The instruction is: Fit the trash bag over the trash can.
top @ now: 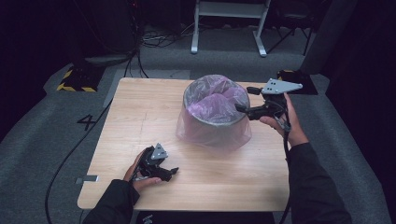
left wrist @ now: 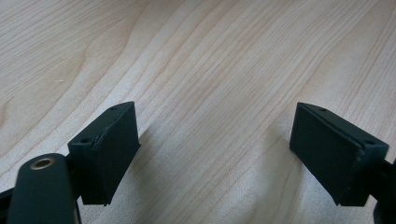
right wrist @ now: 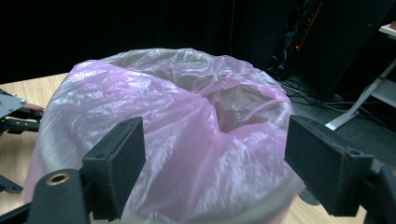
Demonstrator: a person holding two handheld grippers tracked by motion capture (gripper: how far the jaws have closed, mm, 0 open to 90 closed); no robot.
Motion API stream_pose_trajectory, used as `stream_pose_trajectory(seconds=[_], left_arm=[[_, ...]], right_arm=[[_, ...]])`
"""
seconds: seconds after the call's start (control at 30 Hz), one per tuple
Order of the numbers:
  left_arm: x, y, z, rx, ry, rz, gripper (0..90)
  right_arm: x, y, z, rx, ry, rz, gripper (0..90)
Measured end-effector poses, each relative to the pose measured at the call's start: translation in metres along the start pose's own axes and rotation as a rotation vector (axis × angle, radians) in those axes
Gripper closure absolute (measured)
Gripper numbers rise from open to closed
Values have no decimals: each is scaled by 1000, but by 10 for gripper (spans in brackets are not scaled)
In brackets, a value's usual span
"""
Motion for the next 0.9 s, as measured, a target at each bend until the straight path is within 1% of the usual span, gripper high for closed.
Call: stream_pose_trajectory(seconds=[0.1, 0.3, 0.53, 0.63, 0.67, 0.73, 0.8, 0.87, 0.9], left_arm=[[0, 0, 0, 0, 0, 0, 152], [0, 0, 0, 0, 0, 0, 152], [0, 0, 0, 0, 0, 0, 152], [0, 0, 0, 0, 0, 0, 152], [0, 0, 0, 0, 0, 0, 152], [0, 0, 0, 0, 0, 0, 152], [0, 0, 0, 0, 0, 0, 152], [0, 0, 0, 0, 0, 0, 152], [0, 0, 0, 0, 0, 0, 152]], right_arm=[[-3, 2, -8, -8, 11, 4, 204], [-6, 4, -25, -35, 16, 6, 206], [-7, 3, -44, -86, 13, 5, 210], [-9, 1, -51, -119, 18, 9, 213], [-10, -1, -54, -141, 19, 17, 215], [-11, -3, -58, -167, 17, 19, 217], [-12, -3, -60, -177, 33, 16, 220], [-12, -3, -62, -190, 28, 20, 220], [-13, -3, -64, -202, 37, 13, 220]])
Point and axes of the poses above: each handheld gripper's, and its own axes: z roughly backward along the jaws, y roughly out of its top, x roughly to its right, the point moved 7 cm from there along -z, roughly forward along the jaws, and after that the axes turned 2 degrees about -z, right-handed, at the moved point
